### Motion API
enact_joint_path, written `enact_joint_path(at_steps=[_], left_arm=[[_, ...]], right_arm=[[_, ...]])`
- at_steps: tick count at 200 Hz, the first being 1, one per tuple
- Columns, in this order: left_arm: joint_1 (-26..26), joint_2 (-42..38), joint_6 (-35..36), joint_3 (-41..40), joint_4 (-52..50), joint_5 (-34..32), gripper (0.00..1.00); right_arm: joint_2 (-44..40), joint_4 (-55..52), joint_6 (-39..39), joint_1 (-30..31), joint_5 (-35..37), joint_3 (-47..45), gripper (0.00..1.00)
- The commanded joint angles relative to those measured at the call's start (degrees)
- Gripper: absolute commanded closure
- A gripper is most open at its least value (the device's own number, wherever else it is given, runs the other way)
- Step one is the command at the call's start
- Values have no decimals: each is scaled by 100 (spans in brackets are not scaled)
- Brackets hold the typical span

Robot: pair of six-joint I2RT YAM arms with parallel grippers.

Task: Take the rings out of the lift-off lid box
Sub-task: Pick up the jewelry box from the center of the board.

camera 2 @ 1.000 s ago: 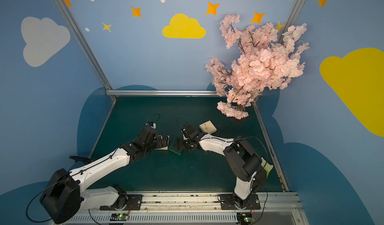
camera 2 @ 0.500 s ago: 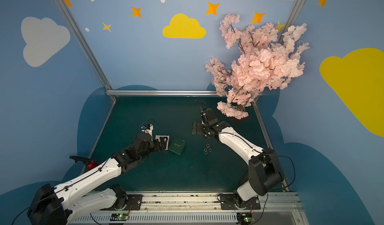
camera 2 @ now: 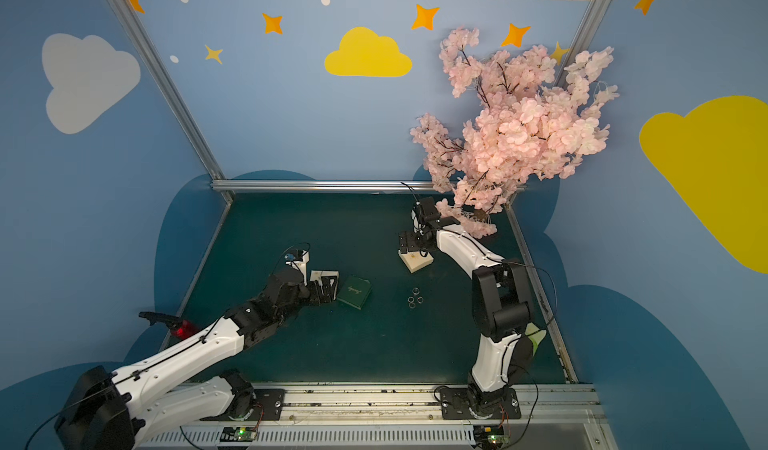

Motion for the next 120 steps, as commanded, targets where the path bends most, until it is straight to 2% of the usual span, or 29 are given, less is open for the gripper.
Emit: enact_joint_path(at_steps=[1,38,120], left_arm=[[-10,80,102,37,37,-76,0],[-13,231,88,67,4,-201,0],[-11,631,95,213,-128,-332,0]], right_arm=[[292,-228,-478,-197,-308,258,3],[437,-19,-616,-519,-1281,91,3],[860,-59,-1052,-507,-1396,231,3]])
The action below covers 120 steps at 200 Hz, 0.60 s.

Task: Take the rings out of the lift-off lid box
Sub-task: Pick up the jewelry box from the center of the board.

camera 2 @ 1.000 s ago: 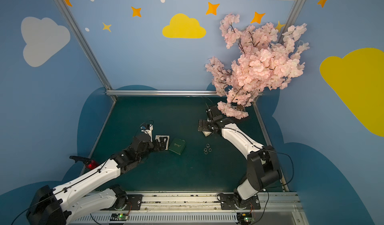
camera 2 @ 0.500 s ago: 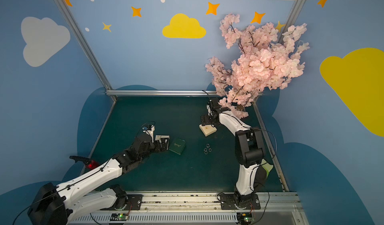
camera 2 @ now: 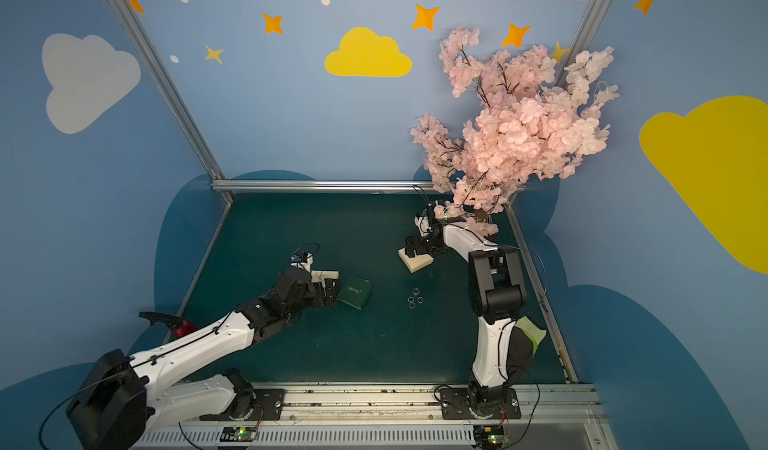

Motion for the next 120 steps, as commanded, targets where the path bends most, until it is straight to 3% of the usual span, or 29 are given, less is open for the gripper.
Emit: enact_joint_path(at_steps=[1,33,120], left_arm=[[-10,62,82,176,-89,-118,1],[4,103,85,185,-97,-126,0],[2,149,80,209,-167,-144,0]], right_arm=[[41,-111,-152,38,-174,135,3],[86,-295,-95,106,-168,131,3],[144,-519,-128,549,923,104,3]])
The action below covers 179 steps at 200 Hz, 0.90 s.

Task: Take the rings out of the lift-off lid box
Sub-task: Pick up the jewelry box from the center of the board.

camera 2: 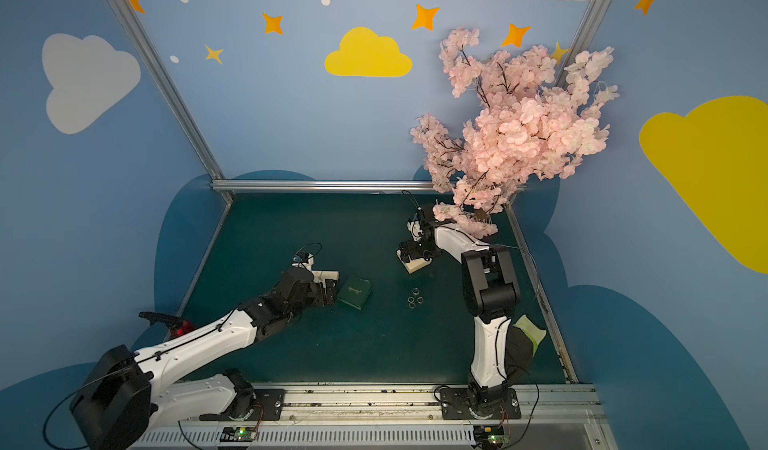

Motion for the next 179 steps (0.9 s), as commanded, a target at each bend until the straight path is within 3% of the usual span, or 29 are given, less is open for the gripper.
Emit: enact_joint_path(at_steps=[1,63,179], left_arm=[[0,25,74,172,-84,-98,0],[-5,64,57,184,-115,-98,1],[7,36,-5,165,1,386,1]], right_arm=[[79,-355,-94,133,391,71,3],[40,-418,-20,384,863,58,4],[-1512,2,1307,813,53,-1466,7]])
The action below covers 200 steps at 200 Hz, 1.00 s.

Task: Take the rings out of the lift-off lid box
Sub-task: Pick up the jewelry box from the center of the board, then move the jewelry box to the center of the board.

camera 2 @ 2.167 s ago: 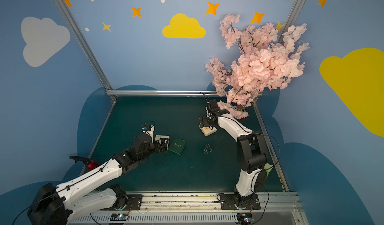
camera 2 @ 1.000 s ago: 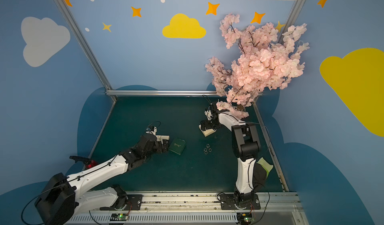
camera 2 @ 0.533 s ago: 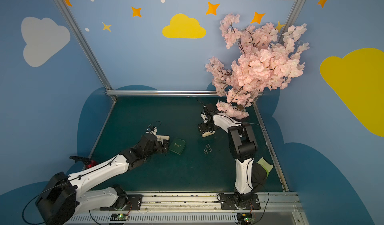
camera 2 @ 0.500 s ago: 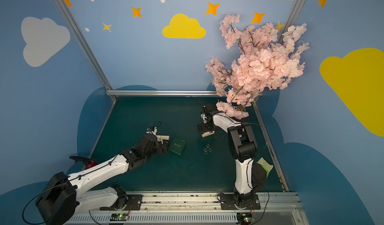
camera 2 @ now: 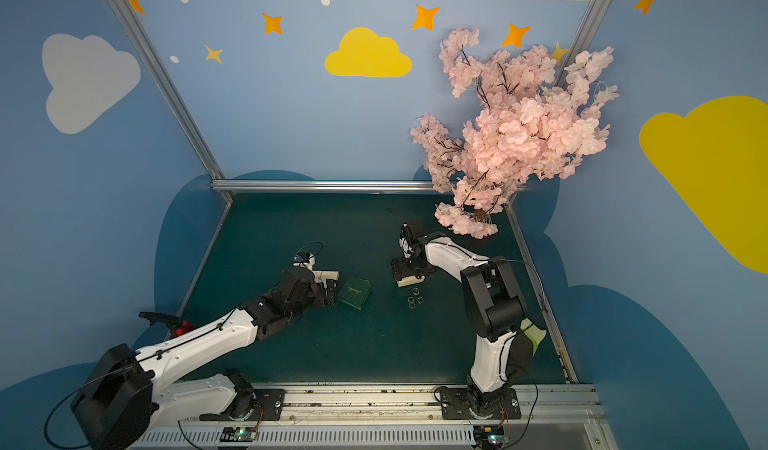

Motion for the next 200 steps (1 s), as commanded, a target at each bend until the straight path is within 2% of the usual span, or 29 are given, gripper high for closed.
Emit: enact_joint_path(at_steps=[1,37,90,126,200], left_arm=[[-6,0,-11,127,20,219,1],[-15,-37,-366,-12,150,689,0],[-393,-97,-625,-147,197,1221,9],[-695,266,-644,-207,421,1438,15],[-827,872,-907,-165,968,1765,21]], right_arm=[[-505,82,428,58,-270,-262,7],[-1142,166,768,193,-720,-757,7],[-1584,45,1091,438,-1189,-1257,7],[-1743,345,1467,498,-1432,-1658,7],[-2025,720,1868,744,-1717,-2049,6]])
